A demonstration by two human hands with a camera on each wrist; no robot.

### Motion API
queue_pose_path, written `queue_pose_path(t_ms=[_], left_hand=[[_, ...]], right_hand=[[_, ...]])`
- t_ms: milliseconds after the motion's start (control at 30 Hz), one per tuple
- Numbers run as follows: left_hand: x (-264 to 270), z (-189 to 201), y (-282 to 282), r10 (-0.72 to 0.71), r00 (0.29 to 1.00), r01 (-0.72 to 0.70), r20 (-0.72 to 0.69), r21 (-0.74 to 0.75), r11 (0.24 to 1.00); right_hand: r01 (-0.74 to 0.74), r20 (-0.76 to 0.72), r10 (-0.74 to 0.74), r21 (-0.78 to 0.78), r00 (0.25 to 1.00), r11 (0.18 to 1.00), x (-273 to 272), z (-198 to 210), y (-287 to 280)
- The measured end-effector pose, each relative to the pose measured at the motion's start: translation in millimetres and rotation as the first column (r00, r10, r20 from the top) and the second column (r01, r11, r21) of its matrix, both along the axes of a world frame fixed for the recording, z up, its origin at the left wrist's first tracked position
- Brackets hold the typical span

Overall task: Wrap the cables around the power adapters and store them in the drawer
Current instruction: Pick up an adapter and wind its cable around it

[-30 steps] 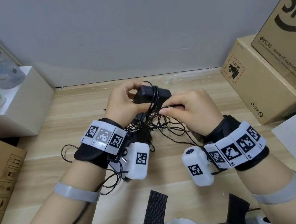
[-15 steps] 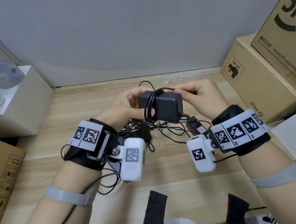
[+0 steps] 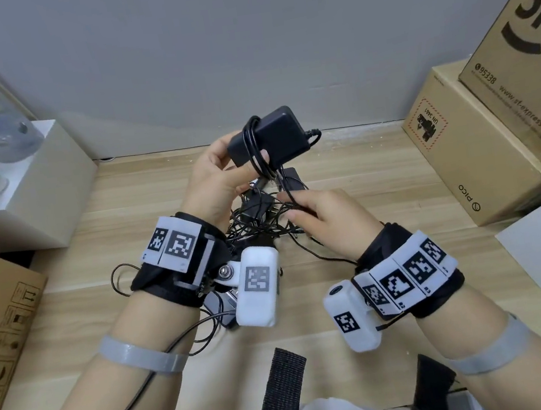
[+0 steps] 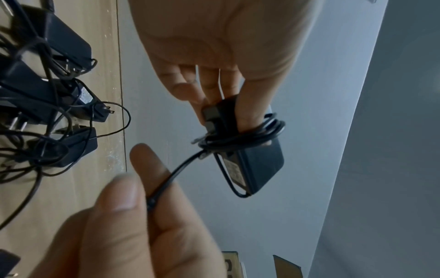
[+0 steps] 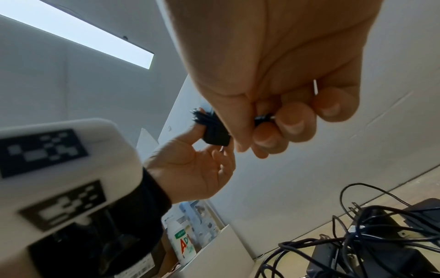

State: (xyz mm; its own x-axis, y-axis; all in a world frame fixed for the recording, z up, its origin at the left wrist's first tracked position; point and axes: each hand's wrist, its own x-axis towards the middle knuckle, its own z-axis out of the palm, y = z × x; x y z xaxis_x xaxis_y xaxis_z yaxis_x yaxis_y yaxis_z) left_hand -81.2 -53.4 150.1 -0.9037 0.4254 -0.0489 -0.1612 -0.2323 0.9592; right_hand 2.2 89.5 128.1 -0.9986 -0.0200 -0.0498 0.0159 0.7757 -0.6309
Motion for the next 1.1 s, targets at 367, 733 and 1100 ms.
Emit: queue_pose_path(t_ms=[367, 733, 1100], left_hand=[[3, -8, 3, 0.112, 0.991, -0.121, -0.067, -0.146, 0.982], [10, -11, 11, -0.010, 0.999, 0.003, -0.040, -0.157, 0.988], [17, -10, 21, 0.025, 0.991, -0.027, 0.131, 0.015, 1.000]], right_hand=[[-0.053, -0.070, 0.081, 0.343, 0.994, 0.938, 8, 31, -6], [0.193, -0.350, -0.286, -0.278, 0.892, 0.941, 1, 40, 5], [0.153, -0.188, -0.368, -0.674, 0.911, 0.723, -2, 36, 1]])
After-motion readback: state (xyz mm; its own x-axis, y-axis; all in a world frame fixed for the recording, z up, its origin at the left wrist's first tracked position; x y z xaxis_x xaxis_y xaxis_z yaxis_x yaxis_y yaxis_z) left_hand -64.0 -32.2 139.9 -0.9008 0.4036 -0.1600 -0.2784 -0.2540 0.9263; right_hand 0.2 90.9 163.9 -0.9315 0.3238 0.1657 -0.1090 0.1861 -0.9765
